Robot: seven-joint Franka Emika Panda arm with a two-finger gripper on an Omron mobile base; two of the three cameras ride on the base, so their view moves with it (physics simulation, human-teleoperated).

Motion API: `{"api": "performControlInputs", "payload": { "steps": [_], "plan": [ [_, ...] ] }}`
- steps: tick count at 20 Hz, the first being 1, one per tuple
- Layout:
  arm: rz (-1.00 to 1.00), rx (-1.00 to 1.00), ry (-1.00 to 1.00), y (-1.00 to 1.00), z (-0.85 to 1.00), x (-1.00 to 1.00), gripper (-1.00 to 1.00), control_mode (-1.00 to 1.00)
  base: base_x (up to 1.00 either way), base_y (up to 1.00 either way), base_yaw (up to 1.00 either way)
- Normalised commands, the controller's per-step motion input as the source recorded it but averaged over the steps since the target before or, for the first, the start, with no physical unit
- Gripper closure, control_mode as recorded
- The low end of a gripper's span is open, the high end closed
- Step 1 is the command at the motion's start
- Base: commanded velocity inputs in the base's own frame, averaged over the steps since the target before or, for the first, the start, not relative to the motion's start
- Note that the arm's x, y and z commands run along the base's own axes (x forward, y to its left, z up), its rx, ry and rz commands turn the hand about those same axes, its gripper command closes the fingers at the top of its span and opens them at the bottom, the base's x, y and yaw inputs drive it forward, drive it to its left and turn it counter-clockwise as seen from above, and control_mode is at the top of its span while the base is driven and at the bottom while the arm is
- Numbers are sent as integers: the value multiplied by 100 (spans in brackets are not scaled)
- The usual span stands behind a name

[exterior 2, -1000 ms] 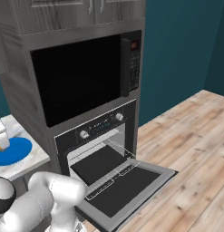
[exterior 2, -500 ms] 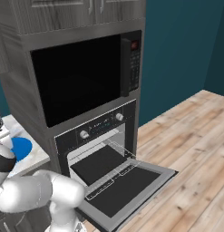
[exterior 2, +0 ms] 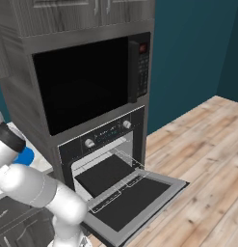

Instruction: Take the baked cake out of the oven and place it on the plate for cooling. Then close the oven door.

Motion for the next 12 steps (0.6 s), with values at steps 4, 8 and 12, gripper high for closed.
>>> {"api": "performControlInputs", "payload": {
  "steps": [4, 8, 12],
  "plan": [
    [2, -4, 3, 26, -27, 16, 100, -100, 0, 0, 0],
    [0, -2, 0, 7, -2, 0, -100, -100, 0, 0, 0],
    [0, 0, 0, 0, 0, -1, -100, -100, 0, 0, 0]
  ]
}}
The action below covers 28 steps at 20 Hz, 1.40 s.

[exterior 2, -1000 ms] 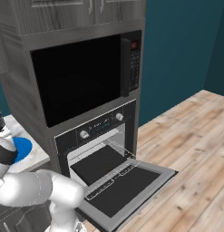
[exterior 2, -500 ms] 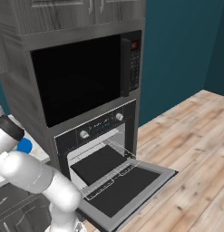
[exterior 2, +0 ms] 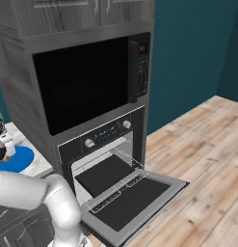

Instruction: Take the baked cake out of the oven and place it on the plate for cooling. Then close the oven door.

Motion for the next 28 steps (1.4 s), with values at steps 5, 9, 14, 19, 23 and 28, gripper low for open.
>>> {"api": "performControlInputs", "payload": {
  "steps": [5, 9, 14, 19, 23, 28],
  "plan": [
    [0, 0, -1, -1, 4, -16, -100, -100, 0, 0, 0],
    [1, 0, -2, -19, 13, -39, -100, -100, 0, 0, 0],
    [2, 0, -7, -55, 33, -61, -100, -100, 0, 0, 0],
    [4, 1, -8, -60, 34, -56, -100, -100, 0, 0, 0],
    [4, 3, -7, -64, 30, -51, -100, -100, 0, 0, 0],
    [6, 10, -5, -81, 24, -57, -100, -100, 0, 0, 0]
  ]
}}
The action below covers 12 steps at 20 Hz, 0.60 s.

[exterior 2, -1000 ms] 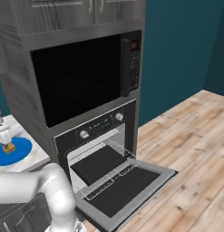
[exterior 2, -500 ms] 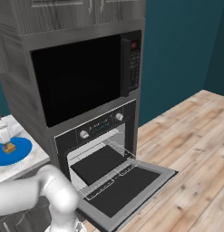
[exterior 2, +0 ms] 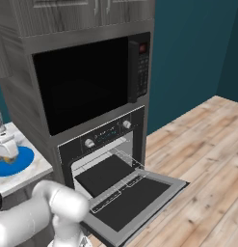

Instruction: Take the baked cake out of the oven and place it on the plate for cooling. Then close the oven door.

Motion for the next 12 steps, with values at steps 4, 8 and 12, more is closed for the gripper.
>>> {"api": "performControlInputs", "payload": {
  "steps": [4, 8, 12],
  "plan": [
    [7, 15, -4, -96, 36, -66, -100, -100, 0, 0, 0],
    [5, 19, 0, -100, 42, -58, -100, -100, 0, 0, 0],
    [3, 20, 0, -100, 38, -36, -100, -100, 0, 0, 0]
  ]
}}
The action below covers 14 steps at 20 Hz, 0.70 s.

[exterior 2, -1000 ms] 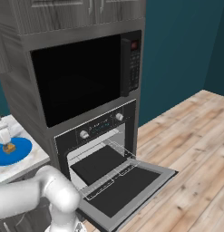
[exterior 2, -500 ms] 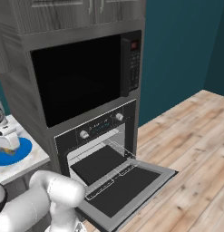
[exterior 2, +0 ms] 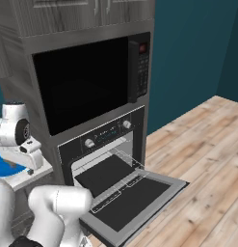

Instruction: Take the baked cake out of the oven and place it on the plate for cooling. Then close the oven door.

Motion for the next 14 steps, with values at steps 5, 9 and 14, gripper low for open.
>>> {"api": "performControlInputs", "payload": {
  "steps": [5, 9, 14],
  "plan": [
    [0, 18, 2, -100, 21, -7, -100, -100, 0, 0, 0],
    [2, 10, -1, -97, -2, 0, -100, -100, 0, 0, 0],
    [10, 17, -7, -88, -15, 6, -100, -100, 0, 0, 0]
  ]
}}
